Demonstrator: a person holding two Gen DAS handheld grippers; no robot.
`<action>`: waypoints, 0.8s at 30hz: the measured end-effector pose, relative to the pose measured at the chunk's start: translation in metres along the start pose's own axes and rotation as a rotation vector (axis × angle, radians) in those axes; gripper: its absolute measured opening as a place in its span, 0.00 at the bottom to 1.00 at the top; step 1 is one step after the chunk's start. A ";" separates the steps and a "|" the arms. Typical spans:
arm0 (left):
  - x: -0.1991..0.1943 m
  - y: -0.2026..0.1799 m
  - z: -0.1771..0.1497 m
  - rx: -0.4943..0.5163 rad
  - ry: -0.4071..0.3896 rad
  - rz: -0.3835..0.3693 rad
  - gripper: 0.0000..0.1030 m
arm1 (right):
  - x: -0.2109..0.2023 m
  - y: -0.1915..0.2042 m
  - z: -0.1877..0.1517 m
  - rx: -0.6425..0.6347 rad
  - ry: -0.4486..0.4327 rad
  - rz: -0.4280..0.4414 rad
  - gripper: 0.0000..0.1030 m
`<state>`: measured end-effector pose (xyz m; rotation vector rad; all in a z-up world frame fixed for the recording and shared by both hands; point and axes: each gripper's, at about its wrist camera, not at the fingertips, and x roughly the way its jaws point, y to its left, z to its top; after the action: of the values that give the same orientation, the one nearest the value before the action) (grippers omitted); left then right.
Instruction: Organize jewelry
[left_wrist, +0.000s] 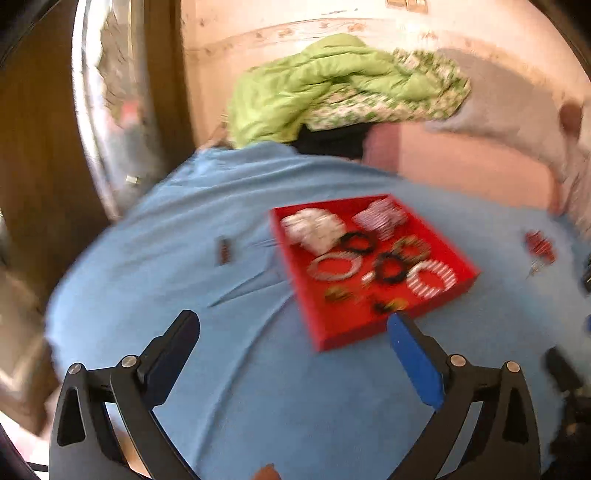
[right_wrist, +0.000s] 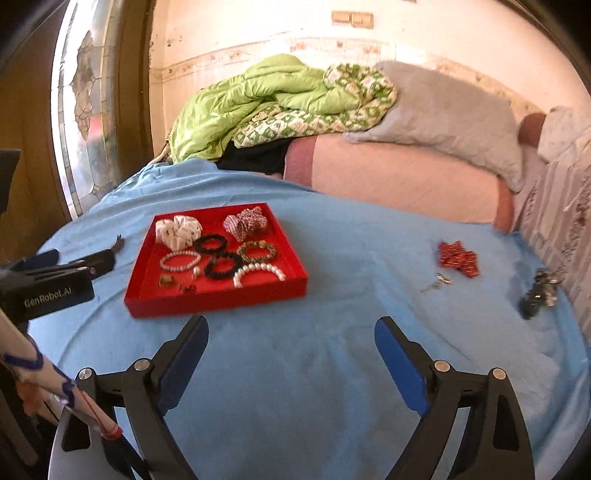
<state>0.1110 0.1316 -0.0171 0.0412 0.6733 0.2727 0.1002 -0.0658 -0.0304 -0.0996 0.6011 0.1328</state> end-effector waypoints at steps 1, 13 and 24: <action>-0.005 -0.001 -0.006 0.013 0.002 0.015 0.98 | -0.003 0.001 -0.003 -0.006 -0.001 -0.006 0.91; -0.044 0.008 -0.052 0.016 -0.008 0.055 0.98 | -0.032 0.029 -0.028 -0.108 -0.025 0.008 0.92; -0.040 0.008 -0.054 0.000 0.008 0.050 0.98 | -0.035 0.026 -0.029 -0.097 -0.037 0.025 0.94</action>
<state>0.0463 0.1258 -0.0342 0.0572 0.6814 0.3209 0.0513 -0.0478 -0.0359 -0.1837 0.5590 0.1876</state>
